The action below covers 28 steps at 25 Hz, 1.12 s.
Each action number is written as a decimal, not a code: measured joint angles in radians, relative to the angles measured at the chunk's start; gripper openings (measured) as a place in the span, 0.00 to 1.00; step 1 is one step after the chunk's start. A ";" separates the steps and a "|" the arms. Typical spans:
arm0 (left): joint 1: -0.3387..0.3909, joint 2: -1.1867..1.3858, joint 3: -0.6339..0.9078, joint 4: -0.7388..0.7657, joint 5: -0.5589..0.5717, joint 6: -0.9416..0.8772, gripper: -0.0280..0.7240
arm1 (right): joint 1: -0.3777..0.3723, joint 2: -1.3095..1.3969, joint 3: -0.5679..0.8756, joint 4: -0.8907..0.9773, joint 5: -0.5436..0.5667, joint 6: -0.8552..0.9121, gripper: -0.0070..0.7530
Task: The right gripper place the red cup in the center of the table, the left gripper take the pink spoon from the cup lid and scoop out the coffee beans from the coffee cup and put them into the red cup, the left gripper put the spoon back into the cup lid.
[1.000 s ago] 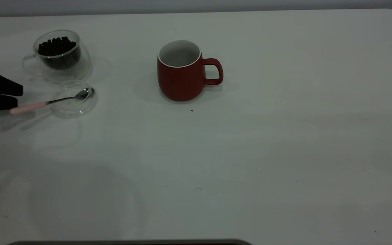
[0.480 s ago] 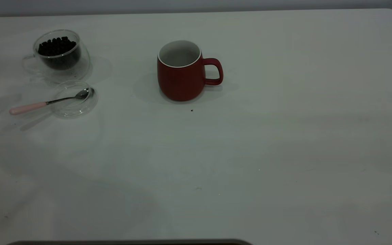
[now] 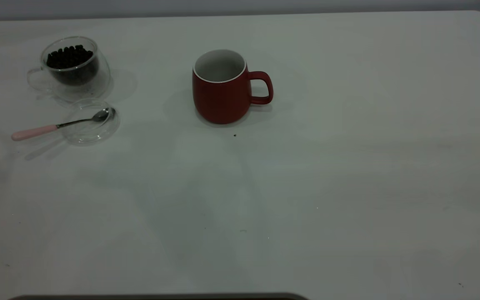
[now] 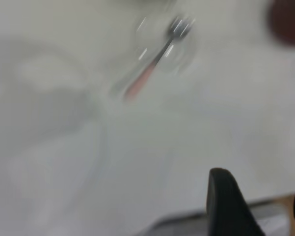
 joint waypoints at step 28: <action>-0.268 -1.197 0.719 0.302 0.070 -0.319 0.56 | 0.000 0.000 0.000 0.000 0.000 0.000 0.55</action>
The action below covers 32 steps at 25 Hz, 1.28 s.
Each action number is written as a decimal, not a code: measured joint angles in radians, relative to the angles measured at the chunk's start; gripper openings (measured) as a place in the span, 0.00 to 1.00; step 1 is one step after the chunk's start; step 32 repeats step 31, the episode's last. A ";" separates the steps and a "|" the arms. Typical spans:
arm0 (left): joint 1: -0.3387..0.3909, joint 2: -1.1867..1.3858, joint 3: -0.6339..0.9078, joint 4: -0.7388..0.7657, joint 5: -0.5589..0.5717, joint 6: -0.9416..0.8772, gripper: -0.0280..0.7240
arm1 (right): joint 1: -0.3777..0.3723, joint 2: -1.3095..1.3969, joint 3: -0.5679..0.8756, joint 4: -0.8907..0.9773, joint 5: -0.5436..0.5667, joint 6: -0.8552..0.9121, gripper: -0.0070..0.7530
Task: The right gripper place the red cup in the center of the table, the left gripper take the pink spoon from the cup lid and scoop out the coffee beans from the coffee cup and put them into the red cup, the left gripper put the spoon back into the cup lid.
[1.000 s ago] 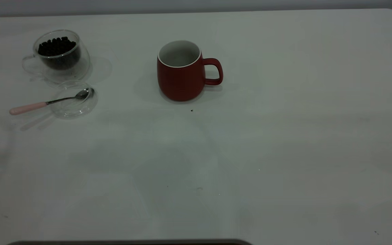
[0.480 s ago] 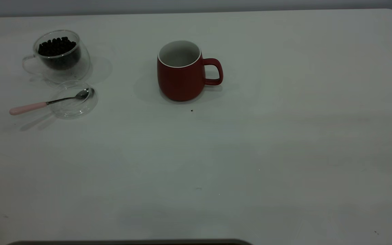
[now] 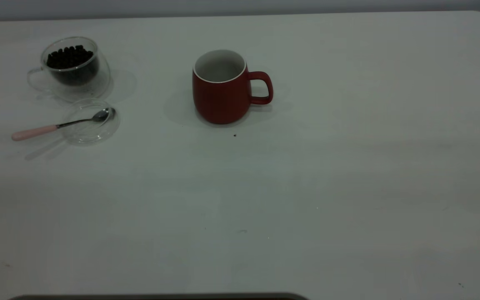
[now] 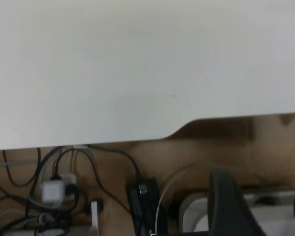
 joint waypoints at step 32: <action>-0.011 -0.394 0.001 0.002 0.033 -0.014 0.56 | 0.000 0.000 0.000 0.000 0.000 0.000 0.55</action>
